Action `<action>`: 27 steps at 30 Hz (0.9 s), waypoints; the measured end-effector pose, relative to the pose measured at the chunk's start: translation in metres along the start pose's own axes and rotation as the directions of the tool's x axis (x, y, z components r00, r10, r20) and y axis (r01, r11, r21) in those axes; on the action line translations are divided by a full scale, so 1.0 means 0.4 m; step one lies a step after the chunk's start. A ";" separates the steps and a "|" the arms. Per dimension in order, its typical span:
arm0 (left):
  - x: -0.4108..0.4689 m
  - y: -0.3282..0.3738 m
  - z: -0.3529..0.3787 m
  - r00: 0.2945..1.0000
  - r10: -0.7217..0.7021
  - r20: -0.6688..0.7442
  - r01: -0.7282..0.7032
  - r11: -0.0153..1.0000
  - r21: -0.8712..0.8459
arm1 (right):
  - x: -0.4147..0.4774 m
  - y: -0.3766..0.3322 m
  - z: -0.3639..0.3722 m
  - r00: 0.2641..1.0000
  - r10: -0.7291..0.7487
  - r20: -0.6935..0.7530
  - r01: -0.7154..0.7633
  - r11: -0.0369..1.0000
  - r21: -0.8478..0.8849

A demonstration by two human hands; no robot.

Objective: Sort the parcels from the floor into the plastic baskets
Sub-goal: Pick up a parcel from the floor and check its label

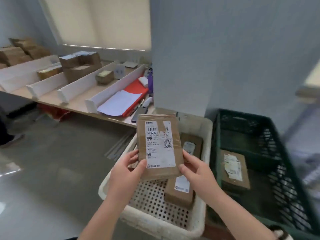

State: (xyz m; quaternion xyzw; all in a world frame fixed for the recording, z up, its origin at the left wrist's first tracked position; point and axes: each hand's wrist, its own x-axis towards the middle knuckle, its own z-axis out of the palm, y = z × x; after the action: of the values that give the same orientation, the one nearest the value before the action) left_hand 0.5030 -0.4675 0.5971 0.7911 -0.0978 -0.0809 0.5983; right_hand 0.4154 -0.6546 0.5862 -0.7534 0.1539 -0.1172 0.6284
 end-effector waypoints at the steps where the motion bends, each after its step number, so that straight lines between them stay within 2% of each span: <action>1: 0.016 0.008 0.050 0.999 0.007 0.049 -0.007 1.000 -0.014 | 0.004 0.015 -0.043 0.999 0.020 -0.040 -0.020 1.000 -0.009; 8: 0.095 0.041 0.347 0.936 0.015 0.352 -0.029 0.999 0.034 | -0.006 0.104 -0.284 0.928 0.166 -0.334 -0.159 0.986 0.047; 16: 0.159 0.037 0.591 0.773 -0.030 0.633 -0.051 0.993 0.109 | -0.043 0.192 -0.426 0.760 0.317 -0.568 -0.302 0.945 0.125; 23: 0.137 0.009 0.841 0.638 -0.079 0.766 -0.025 0.992 0.124 | -0.075 0.284 -0.578 0.598 0.384 -0.703 -0.414 0.900 0.139; 27: 0.138 -0.026 1.014 0.581 -0.161 0.798 0.018 0.983 0.185 | -0.052 0.364 -0.705 0.525 0.443 -0.727 -0.460 0.866 0.195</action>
State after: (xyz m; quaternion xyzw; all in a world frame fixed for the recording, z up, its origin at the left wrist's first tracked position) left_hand 0.4574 -0.8563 0.4767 0.7158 -0.3252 -0.4540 0.4192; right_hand 0.2794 -0.9274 0.4949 -0.5766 0.5899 -0.2492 0.5074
